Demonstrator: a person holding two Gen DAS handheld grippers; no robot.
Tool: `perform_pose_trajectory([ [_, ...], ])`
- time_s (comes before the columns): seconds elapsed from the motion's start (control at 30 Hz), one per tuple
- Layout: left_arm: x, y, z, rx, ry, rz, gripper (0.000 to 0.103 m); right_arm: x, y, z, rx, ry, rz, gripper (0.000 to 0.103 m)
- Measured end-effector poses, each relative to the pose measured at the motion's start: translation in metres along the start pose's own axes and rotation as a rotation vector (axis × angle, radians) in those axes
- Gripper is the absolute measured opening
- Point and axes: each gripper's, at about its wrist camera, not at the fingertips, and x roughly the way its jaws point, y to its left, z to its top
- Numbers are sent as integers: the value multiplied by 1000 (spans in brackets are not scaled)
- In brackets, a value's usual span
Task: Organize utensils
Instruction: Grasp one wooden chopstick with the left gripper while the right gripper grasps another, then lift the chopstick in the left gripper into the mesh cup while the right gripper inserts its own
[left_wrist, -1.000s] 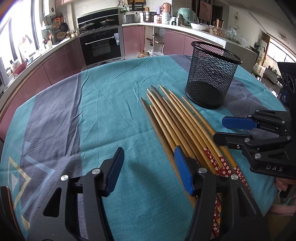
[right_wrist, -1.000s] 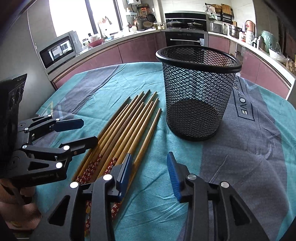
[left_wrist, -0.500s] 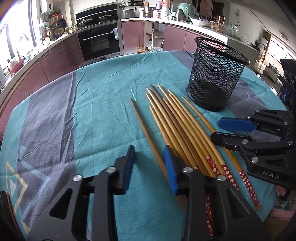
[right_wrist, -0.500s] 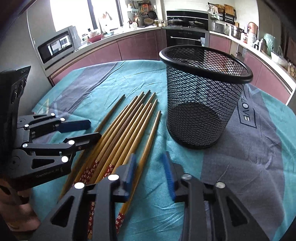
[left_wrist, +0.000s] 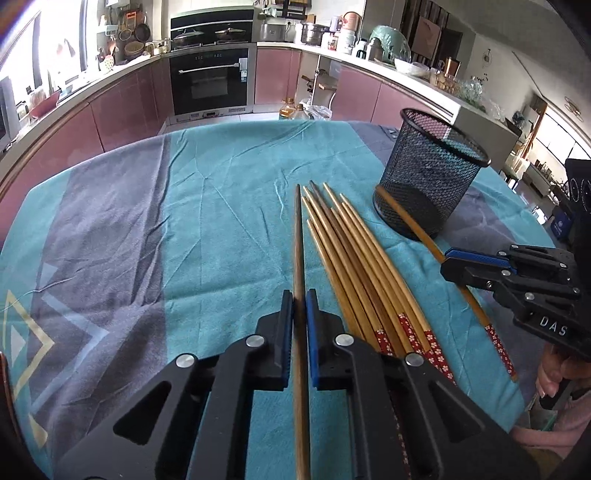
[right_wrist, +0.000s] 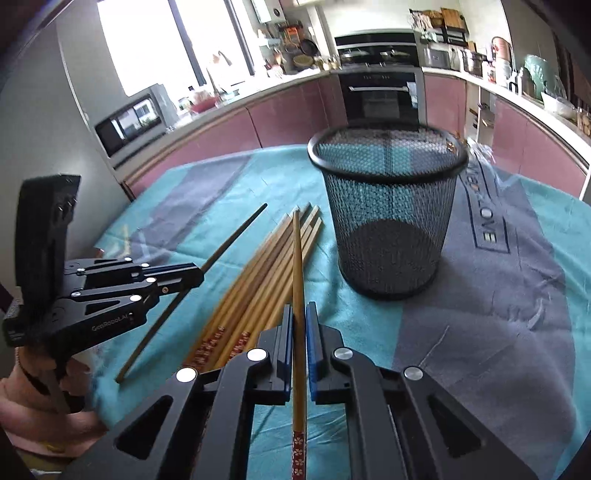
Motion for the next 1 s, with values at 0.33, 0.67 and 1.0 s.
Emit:
perform_pose_trajectory([
  [0.33, -59, 0, 16, -1, -109, -130, 8, -45, 1, 16, -11, -136, 47, 6],
  [0.67, -117, -3, 38, -2, -237, -237, 8, -72, -6, 33, 0, -245, 72, 6],
  [1.0, -154, -25, 92, 14, -365, -288, 8, -107, -13, 75, -35, -379, 71, 6],
])
